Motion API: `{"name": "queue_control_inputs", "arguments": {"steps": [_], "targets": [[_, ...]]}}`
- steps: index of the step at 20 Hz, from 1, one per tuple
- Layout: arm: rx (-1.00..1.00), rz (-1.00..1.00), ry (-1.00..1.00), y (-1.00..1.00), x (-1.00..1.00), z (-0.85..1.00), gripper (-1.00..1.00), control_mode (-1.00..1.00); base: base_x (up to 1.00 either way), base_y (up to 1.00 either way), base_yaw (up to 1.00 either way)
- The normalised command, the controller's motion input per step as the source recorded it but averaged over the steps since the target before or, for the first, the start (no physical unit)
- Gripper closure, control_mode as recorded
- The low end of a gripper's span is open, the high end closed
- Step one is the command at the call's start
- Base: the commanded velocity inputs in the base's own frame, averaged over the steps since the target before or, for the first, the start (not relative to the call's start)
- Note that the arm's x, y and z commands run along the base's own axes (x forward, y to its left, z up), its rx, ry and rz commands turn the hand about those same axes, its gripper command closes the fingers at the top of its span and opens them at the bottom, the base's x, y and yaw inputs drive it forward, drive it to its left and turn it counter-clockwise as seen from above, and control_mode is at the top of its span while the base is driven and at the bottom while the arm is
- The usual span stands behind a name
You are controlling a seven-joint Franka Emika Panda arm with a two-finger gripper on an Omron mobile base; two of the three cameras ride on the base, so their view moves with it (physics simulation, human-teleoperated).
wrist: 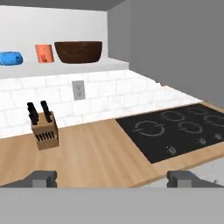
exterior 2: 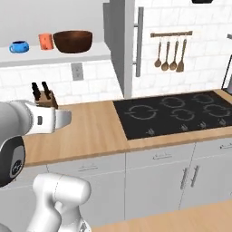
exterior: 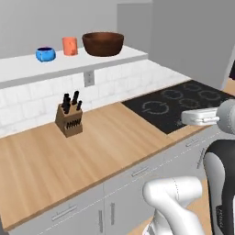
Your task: Gather all objects into one cabinet and sort the glasses and bowls to opposite sides.
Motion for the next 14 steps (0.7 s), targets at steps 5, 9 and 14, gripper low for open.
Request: {"name": "queue_control_inputs", "arguments": {"steps": [5, 9, 14], "targets": [[0.00, 0.00, 0.00, 0.00, 0.00, 0.00, -1.00, 1.00, -0.50, -0.22, -0.52], [0.00, 0.00, 0.00, 0.00, 0.00, 0.00, -1.00, 1.00, -0.52, -0.32, -0.52], [0.00, 0.00, 0.00, 0.00, 0.00, 0.00, -1.00, 1.00, -0.47, -0.32, -0.54]]}}
